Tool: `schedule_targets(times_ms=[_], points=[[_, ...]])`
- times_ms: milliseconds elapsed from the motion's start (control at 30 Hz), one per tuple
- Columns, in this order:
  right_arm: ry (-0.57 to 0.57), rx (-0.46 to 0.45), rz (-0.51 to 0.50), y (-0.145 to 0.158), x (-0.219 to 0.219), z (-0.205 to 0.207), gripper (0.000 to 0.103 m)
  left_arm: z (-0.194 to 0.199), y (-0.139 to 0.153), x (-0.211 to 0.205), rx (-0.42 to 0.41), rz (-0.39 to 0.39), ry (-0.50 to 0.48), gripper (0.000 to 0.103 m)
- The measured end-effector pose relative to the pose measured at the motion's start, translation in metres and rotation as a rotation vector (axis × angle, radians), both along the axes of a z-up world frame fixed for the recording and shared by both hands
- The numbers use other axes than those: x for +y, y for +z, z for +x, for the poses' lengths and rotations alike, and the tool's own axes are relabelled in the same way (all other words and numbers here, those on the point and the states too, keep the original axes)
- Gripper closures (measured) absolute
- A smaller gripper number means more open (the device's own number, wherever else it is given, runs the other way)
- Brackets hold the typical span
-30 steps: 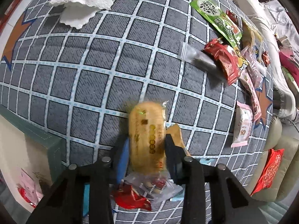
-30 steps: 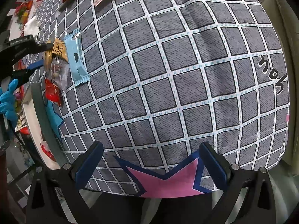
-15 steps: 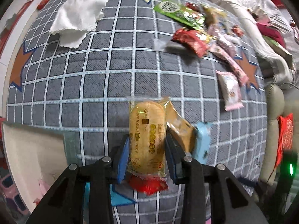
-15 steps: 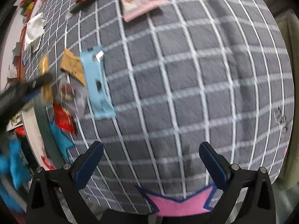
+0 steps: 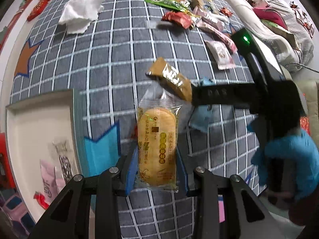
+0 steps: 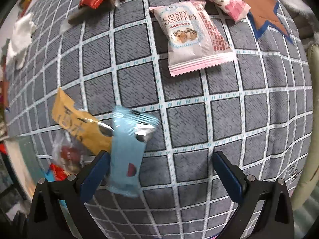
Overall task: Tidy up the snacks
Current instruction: 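Grasp the light blue bar with the right gripper while the left carries the cake roll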
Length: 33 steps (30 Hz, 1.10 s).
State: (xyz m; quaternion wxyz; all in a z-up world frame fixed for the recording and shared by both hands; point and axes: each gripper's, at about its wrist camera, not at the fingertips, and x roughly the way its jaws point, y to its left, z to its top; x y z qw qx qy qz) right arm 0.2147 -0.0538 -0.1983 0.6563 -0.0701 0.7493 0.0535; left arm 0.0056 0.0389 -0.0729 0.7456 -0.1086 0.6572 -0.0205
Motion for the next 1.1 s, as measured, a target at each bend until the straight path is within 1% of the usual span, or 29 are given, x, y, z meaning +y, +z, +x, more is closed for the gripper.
schedule_targets(times_ms=[67,200,300,333,367,433,467,500,533,600,667,733,800,867,933,1000,1100], points=[[0.029,-0.009,-0.021,-0.001,0.007,-0.001,0.0,-0.007,0.0,0.0,0.002,0.003,-0.001,0.063],[-0.016,-0.005,-0.017,-0.002,0.014,-0.009,0.0,-0.012,0.002,0.004,0.002,0.002,0.009,0.063],[-0.05,0.051,-0.023,-0.007,0.007,-0.005,0.0,-0.017,0.004,0.006,0.004,-0.001,0.014,0.063],[-0.053,0.059,-0.023,-0.008,-0.002,0.0,0.0,-0.017,0.003,0.006,0.004,0.0,0.016,0.063],[-0.059,0.058,-0.022,-0.008,-0.002,0.0,0.0,-0.018,0.004,0.006,0.003,0.003,0.017,0.063],[-0.056,0.04,-0.023,-0.005,0.001,0.001,0.004,-0.023,0.006,0.007,0.001,0.008,0.018,0.063],[-0.044,0.027,-0.024,-0.001,0.004,-0.001,0.009,-0.025,0.006,0.008,0.0,0.01,0.021,0.063],[-0.022,0.011,-0.021,0.004,0.009,-0.002,0.019,-0.028,0.006,0.01,0.0,0.012,0.024,0.063],[0.0,-0.002,-0.019,0.007,0.013,-0.005,0.025,-0.029,0.006,0.01,0.001,0.013,0.028,0.063],[0.067,-0.028,-0.015,0.015,0.024,-0.009,0.061,-0.033,0.005,0.013,0.005,0.019,0.035,0.063],[0.111,-0.03,-0.014,0.017,0.03,-0.013,0.075,-0.037,0.006,0.016,0.006,0.027,0.044,0.063],[0.108,-0.022,0.003,0.018,0.03,-0.02,0.077,-0.041,0.008,0.019,0.008,0.032,0.055,0.063],[0.081,-0.007,0.047,0.02,0.02,-0.03,0.077,-0.045,0.011,0.022,0.0,0.042,0.063,0.063],[0.078,-0.002,0.082,0.021,0.008,-0.044,0.077,-0.049,0.014,0.026,-0.006,0.051,0.07,0.063],[0.078,0.004,0.096,0.024,-0.003,-0.06,0.078,-0.054,0.014,0.031,-0.002,0.051,0.082,0.063],[0.061,0.017,0.123,0.026,-0.014,-0.072,0.086,-0.059,0.012,0.036,0.005,0.052,0.095,0.063],[0.041,0.038,0.135,0.028,-0.024,-0.086,0.086,-0.068,0.01,0.041,0.014,0.059,0.109,0.063]])
